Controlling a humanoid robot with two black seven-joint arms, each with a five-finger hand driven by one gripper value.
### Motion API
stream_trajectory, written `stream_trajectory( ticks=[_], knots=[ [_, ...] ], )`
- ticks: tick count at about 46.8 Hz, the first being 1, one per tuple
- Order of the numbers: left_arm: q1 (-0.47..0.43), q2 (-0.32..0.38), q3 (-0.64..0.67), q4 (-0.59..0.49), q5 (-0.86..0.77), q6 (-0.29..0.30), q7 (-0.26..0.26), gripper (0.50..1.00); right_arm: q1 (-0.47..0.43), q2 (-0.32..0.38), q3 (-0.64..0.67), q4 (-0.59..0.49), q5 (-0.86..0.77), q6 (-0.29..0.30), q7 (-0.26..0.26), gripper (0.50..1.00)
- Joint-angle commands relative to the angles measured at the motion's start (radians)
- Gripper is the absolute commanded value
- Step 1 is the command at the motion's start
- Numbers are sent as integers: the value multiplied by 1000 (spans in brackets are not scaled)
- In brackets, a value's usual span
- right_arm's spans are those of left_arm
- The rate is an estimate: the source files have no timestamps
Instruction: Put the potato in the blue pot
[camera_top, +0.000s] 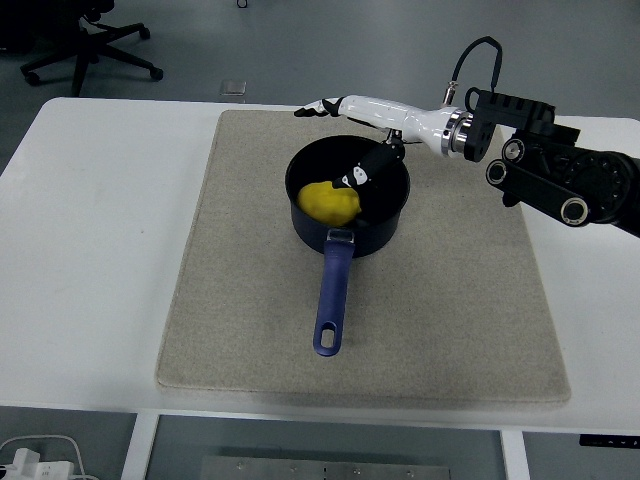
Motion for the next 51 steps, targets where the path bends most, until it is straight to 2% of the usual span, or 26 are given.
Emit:
stream_trajectory(
  ticks=[1,9,27,31,42,51],
  knots=[
    [0,0,0,0,0,0,0,994,-5,-23,1,-21,75,0,0,936],
    [0,0,0,0,0,0,0,996,-19,-23,-10,-115,373,3,-3,938],
    [0,0,0,0,0,0,0,994,-90,-23,1,-244,768,-2,-3,938],
    [0,0,0,0,0,0,0,994,-110,-19,1,-274,870,-19,-3,938],
    [0,0,0,0,0,0,0,994,-147,-28,1,-285,1124,-33,-20,936],
    [0,0,0,0,0,0,0,996,-176,-60,1,-290,1232,-33,-25,936]
  ],
)
